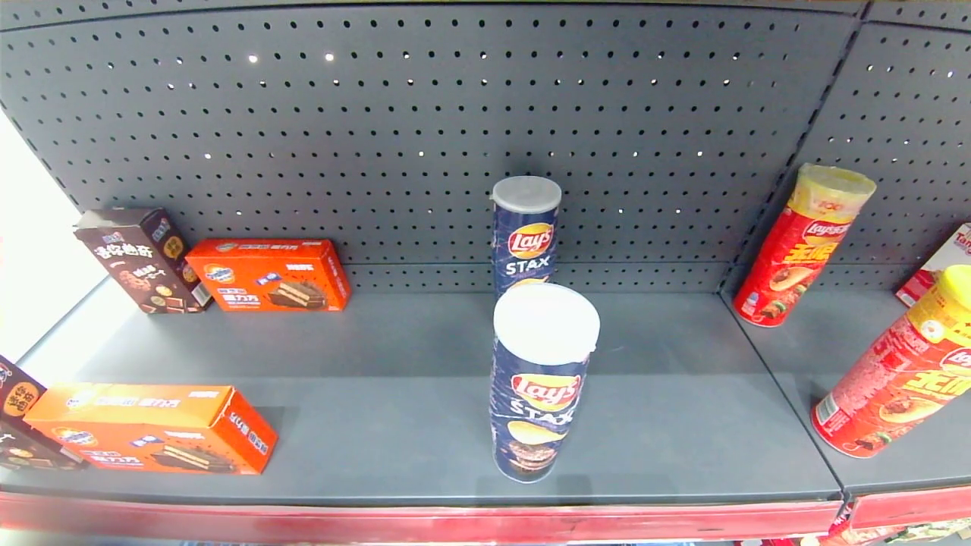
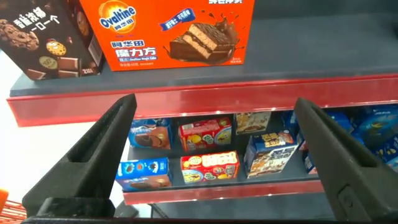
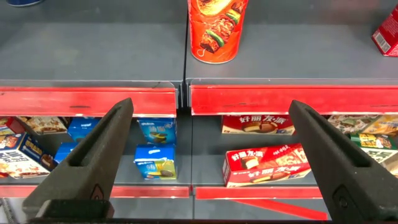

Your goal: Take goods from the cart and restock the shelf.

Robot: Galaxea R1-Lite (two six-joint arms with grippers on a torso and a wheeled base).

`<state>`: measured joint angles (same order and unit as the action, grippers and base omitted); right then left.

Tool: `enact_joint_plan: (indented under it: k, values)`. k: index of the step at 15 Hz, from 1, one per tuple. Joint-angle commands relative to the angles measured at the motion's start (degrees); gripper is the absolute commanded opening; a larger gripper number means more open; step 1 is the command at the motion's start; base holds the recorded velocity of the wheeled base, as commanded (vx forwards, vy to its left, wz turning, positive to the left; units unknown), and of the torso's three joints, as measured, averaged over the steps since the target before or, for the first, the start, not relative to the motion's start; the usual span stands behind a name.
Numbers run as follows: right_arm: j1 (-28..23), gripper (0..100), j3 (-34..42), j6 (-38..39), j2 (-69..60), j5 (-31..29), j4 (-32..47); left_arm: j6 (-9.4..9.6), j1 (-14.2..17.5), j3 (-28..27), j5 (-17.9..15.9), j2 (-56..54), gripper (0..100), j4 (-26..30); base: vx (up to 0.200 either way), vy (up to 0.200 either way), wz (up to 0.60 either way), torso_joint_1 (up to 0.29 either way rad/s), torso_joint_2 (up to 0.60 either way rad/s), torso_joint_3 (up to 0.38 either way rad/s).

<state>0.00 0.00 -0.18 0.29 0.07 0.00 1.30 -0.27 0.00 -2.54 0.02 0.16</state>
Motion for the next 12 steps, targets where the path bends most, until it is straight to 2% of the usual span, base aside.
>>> enact_joint_plan:
  k: [1,12]
  values:
    - [0.0,100,0.0,0.0,0.1,0.0,0.1,0.01,0.0,0.0,-0.2,0.0,100,0.0,0.0,0.0,0.0,0.0,0.0,0.0]
    - [0.0,100,0.0,0.0,0.1,0.0,0.0,-0.34,0.1,0.0,0.1,0.0,100,0.0,0.0,0.0,0.0,0.0,0.0,0.0]
